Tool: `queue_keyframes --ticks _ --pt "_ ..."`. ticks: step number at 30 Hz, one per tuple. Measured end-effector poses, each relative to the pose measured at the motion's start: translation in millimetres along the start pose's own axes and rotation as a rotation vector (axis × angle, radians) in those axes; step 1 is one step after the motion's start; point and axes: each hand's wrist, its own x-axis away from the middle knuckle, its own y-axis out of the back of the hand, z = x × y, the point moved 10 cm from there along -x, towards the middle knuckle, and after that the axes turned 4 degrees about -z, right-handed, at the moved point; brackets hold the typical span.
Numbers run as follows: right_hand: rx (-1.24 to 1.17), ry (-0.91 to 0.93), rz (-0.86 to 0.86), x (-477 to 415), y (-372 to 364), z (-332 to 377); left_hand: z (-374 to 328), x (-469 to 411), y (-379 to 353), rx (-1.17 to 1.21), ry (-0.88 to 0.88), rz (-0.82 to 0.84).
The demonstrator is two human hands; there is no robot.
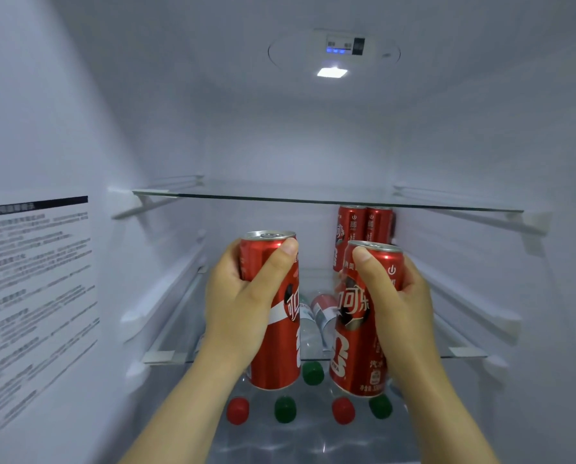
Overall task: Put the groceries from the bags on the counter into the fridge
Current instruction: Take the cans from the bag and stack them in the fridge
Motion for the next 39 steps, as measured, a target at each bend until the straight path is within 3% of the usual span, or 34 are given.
queue_keyframes --ticks 23,32,39 --pt "0.103 0.166 0.027 -30 -15 -9 8 -24 -12 -0.107 -0.190 -0.046" --pt "0.468 0.074 0.162 -26 -6 -48 31 -20 -16 -0.164 -0.073 0.090" --pt "0.526 0.007 -0.027 -9 23 -48 49 -18 -19 -0.146 0.064 0.173"
